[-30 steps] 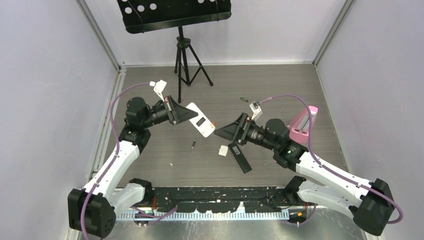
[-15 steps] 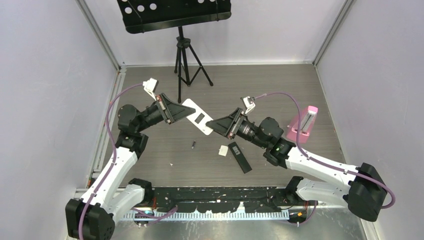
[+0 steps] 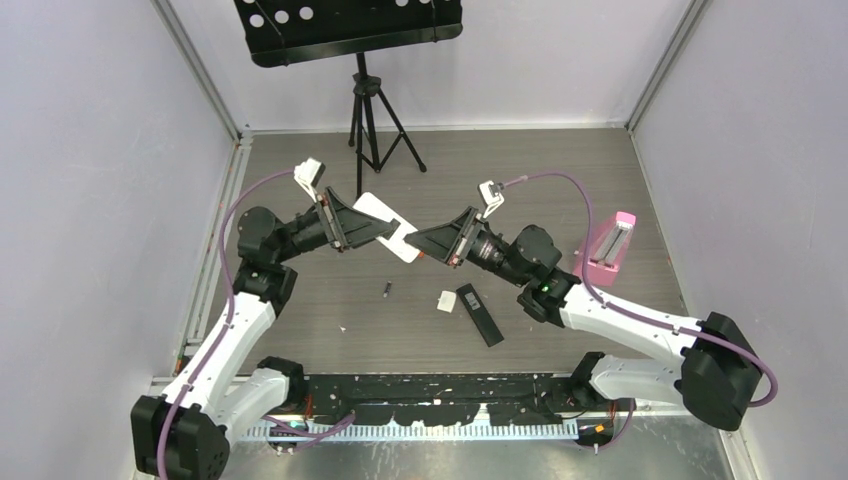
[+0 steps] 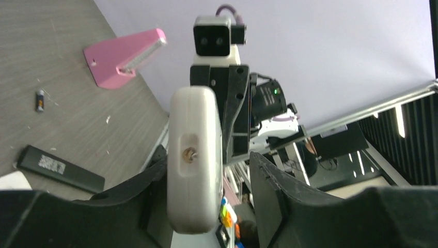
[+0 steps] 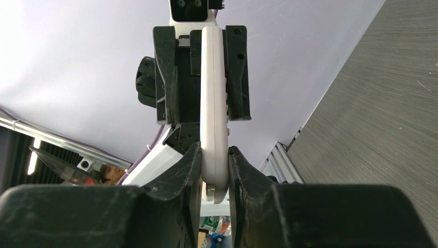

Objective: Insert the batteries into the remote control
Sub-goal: Adjust the remote control.

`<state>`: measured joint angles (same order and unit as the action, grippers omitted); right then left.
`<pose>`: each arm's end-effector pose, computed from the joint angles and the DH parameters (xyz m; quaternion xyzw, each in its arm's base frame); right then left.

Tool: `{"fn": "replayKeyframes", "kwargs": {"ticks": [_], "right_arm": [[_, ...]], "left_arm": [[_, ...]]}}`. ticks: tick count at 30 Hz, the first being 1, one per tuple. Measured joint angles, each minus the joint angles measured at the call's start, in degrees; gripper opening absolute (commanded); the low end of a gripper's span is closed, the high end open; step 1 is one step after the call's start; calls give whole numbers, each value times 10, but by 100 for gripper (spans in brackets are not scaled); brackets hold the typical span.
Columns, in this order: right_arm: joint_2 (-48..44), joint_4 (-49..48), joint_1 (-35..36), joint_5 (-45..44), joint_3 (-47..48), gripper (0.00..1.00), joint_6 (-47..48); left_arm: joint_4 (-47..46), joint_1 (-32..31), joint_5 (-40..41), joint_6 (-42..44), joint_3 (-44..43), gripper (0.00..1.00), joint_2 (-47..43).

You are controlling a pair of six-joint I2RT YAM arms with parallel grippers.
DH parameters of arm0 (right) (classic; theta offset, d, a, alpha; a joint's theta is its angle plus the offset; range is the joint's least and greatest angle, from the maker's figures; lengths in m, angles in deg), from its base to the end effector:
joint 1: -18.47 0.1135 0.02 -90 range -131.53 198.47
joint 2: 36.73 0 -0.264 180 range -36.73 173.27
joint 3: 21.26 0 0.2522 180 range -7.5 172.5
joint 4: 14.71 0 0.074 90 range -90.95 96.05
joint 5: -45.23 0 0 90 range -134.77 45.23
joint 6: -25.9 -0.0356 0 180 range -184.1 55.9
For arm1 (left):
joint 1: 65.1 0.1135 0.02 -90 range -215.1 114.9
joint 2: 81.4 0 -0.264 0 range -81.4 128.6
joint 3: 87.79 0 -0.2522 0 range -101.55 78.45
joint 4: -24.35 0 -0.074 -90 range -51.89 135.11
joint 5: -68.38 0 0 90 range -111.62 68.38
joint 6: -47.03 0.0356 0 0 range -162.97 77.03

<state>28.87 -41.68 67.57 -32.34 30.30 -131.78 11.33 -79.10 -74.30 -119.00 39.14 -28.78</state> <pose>0.1655 0.2028 0.3171 0.0164 0.6249 0.6976 0.3501 0.1919 -0.0770 0.3475 0.0126 0.6552 -0.6919 0.3031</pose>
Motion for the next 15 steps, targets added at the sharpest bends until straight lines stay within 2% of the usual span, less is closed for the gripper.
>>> {"fn": "replayKeyframes", "kwargs": {"ticks": [2, 3, 5, 7, 9, 11, 13, 15], "right_arm": [[4, 7, -6, 13, 11, 8, 10], [6, 10, -9, 19, 17, 8, 16], [11, 19, -16, 35, 30, 9, 29], [17, 28, -22, 51, 37, 16, 38], [25, 33, -28, 65, 44, 43, 44], [31, 47, -35, 73, 52, 62, 49], [33, 70, -41, 72, 59, 72, 52], [28, 106, -45, 51, 63, 73, 58]], "left_arm": [[1, -2, -21, 0, 0, 35, 3], [2, -2, -30, -1, 0, 21, 6], [6, -2, -47, 0, 0, 1, 12], [6, -2, -54, 3, -2, 0, 18], [9, 1, -56, 11, -2, 0, 23], [14, 2, -55, 25, -2, 0, 26], [35, 2, -51, 52, -2, 0, 26], [78, 4, -28, 98, -5, 0, 23]]}}
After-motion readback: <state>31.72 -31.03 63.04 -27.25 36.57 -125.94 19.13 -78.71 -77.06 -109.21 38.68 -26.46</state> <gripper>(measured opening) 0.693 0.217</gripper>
